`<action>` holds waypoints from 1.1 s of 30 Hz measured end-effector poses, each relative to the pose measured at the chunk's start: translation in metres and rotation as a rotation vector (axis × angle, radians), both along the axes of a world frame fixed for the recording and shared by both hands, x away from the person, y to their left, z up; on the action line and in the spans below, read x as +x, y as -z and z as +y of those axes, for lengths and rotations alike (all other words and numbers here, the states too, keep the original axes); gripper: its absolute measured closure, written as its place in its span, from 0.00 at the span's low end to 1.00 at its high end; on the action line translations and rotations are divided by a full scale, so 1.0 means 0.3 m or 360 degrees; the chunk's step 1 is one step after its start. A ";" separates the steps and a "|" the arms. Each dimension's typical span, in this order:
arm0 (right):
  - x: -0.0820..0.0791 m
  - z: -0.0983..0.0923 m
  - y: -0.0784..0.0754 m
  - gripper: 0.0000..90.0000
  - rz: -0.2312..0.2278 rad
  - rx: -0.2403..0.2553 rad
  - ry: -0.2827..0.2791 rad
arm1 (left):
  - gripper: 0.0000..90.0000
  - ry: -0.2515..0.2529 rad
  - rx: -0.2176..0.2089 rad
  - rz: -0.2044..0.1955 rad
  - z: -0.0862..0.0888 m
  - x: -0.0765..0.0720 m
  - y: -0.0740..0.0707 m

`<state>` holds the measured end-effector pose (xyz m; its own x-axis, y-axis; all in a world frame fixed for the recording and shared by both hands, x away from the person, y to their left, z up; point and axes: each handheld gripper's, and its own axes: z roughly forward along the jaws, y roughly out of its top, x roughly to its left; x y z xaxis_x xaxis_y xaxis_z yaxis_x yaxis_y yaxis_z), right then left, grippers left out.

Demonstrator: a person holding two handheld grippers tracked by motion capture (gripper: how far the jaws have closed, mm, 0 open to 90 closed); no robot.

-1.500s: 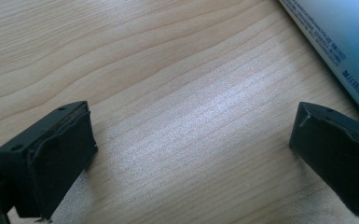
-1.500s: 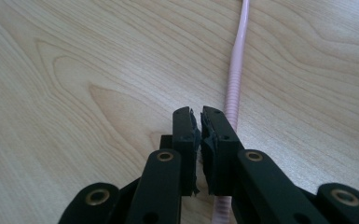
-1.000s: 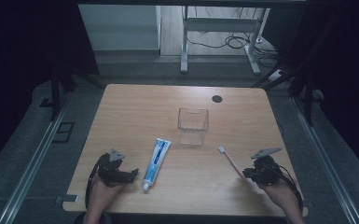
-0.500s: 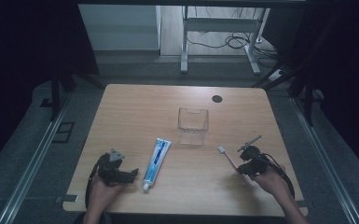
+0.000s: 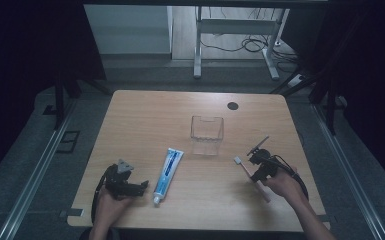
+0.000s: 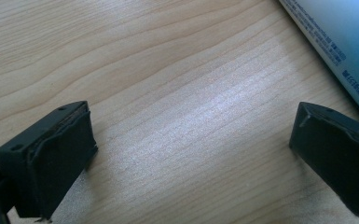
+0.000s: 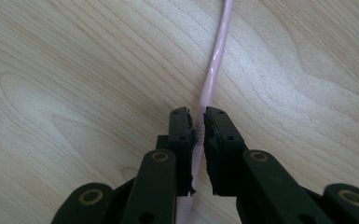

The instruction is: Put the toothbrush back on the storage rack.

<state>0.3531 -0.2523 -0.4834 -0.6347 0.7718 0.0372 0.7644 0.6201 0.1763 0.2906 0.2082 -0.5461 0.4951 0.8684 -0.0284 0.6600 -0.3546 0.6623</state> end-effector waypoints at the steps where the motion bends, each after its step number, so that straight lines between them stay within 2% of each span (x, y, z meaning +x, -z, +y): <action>1: 0.006 0.010 0.003 0.88 0.0013 -0.0009 -0.0001 | 0.00 0.0000 0.0000 0.0000 0.000 0.000 0.000; 9: 0.034 0.032 0.022 0.88 0.0057 -0.0062 0.0036 | 0.00 0.0000 0.0001 0.0001 0.000 0.000 0.000; 16: 0.057 0.042 0.050 0.88 0.0094 -0.0130 0.0028 | 0.00 0.0000 0.0002 0.0000 0.000 0.000 0.000; 20: 0.063 0.046 0.051 0.88 0.0084 -0.0138 0.0032 | 0.00 -0.0001 0.0001 0.0000 0.000 0.000 0.000; 26: 0.069 0.050 0.050 0.92 0.0112 -0.0154 0.0029 | 0.00 0.0000 0.0000 0.0000 0.000 0.000 0.000; 33: 0.071 0.040 0.049 0.92 0.0133 -0.0135 0.0016 | 0.00 0.0001 0.0001 0.0000 0.000 0.000 0.000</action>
